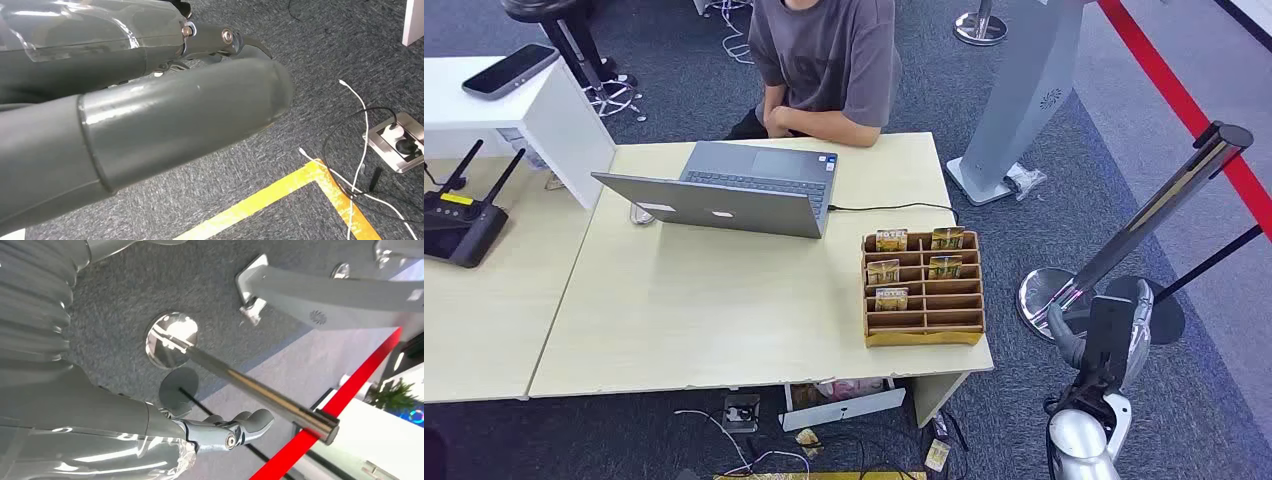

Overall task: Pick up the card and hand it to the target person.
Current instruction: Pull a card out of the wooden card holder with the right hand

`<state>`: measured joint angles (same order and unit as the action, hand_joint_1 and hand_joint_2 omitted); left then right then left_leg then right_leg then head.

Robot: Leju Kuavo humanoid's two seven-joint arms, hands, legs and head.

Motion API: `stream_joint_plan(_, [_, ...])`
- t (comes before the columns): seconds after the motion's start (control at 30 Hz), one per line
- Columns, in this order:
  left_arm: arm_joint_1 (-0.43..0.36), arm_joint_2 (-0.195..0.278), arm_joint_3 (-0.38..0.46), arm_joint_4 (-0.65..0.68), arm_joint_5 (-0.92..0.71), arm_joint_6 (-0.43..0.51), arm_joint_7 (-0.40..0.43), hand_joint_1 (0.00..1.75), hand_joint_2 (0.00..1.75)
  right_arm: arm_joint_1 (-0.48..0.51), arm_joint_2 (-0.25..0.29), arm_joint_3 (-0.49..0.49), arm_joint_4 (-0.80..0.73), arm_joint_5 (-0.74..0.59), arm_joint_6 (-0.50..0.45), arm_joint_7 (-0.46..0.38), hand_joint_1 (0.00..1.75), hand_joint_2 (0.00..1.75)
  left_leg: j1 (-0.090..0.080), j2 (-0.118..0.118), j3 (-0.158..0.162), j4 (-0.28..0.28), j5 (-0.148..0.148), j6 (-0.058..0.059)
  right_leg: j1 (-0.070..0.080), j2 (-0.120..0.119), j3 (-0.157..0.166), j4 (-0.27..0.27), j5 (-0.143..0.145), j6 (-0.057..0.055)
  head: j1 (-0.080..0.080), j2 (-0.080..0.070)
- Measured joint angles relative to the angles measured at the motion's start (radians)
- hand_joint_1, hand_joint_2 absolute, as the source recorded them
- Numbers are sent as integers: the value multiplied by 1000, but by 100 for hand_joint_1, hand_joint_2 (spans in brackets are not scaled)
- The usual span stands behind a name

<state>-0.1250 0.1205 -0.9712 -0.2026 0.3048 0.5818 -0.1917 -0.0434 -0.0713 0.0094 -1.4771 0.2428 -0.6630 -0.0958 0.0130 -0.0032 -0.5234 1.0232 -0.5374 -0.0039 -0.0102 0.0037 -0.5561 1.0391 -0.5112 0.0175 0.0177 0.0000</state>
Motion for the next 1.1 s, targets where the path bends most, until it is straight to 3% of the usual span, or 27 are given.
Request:
stream_joint_plan(0.27, [0, 3, 0, 0, -11, -1, -2, 0, 0, -24, -32, 146, -89, 48, 15, 78, 0, 175, 0, 0, 0, 0, 0, 0, 0, 0, 0, 0, 0, 0, 0, 0])
stream_joint_plan(0.63, [0, 9, -1, 0, -33, -5, -18, 0, 0, -110, -82, 400, -156, 160, 140, 140, 6, 175, 0, -1, -1, 0, 0, 0, 0, 0, 0, 0, 0, 0, 0, 0])
stream_joint_plan(0.87, [0, 10, -1, 0, -40, -3, -18, 0, 0, -141, -101, 463, -156, 184, 199, 173, 27, 175, 0, -1, -1, 0, 0, 0, 0, 0, 0, 0, 0, 0, 0, 0])
stream_joint_plan(1.1, [0, 14, -1, 0, -44, -6, -12, 0, 0, -154, -122, 491, -147, 210, 222, 222, 31, 175, 0, -1, -1, 0, 0, 0, 0, 0, 0, 0, 0, 0, 0, 0])
